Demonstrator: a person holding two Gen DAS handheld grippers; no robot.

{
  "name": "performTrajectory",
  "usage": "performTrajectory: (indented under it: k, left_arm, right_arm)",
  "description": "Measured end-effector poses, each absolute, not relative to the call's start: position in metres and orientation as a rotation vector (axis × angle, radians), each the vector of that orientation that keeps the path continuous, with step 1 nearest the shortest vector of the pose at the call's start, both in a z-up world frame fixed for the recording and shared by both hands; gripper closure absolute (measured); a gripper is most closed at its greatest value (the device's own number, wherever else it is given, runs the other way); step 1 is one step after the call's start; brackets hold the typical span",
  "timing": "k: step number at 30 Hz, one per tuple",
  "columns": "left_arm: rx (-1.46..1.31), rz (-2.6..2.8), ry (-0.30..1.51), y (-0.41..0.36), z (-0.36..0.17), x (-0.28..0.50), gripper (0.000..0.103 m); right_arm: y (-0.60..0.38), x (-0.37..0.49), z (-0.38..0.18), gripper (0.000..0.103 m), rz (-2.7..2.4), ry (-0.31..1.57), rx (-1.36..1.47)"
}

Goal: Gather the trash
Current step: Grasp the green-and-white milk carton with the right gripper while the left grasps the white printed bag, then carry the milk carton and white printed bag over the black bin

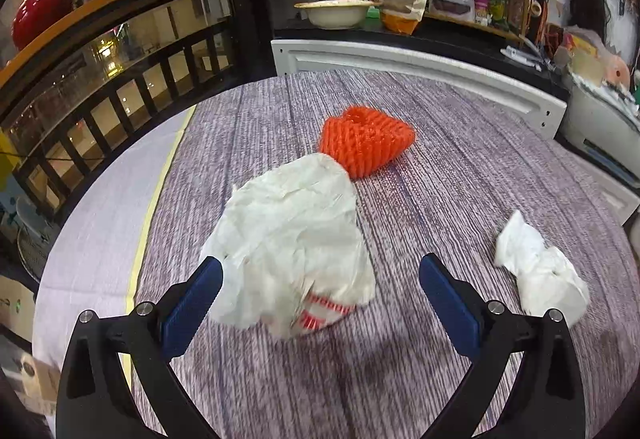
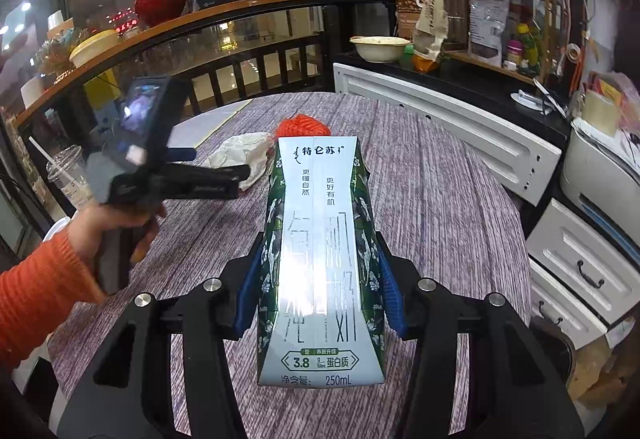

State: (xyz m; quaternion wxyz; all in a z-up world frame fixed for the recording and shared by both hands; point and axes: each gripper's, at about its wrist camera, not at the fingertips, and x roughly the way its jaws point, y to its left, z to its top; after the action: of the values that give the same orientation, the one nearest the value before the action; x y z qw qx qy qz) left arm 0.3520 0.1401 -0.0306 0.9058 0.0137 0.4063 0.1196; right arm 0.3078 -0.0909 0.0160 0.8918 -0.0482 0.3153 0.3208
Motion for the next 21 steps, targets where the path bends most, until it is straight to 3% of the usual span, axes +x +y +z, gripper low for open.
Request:
performTrajectory:
  k: [6, 10, 14, 17, 21]
  left_arm:
    - [0.060, 0.304, 0.896, 0.142, -0.050, 0.374, 0.008]
    - [0.010, 0.316, 0.913, 0.151, -0.057, 0.374, 0.019]
    - [-0.016, 0.326, 0.910, 0.156, -0.053, 0.372, 0.045]
    - [-0.057, 0.336, 0.894, 0.162, -0.049, 0.369, 0.054]
    - [-0.094, 0.335, 0.859, 0.162, -0.042, 0.360, 0.059]
  right_arm:
    - [-0.120, 0.294, 0.010, 0.052, 0.618, 0.633, -0.051]
    - [-0.135, 0.288, 0.006, 0.052, 0.577, 0.620, -0.045]
    - [-0.147, 0.289, 0.004, 0.052, 0.563, 0.624, -0.012]
    - [-0.154, 0.289, 0.003, 0.052, 0.552, 0.624, 0.011]
    - [-0.160, 0.287, -0.001, 0.052, 0.549, 0.627, 0.024]
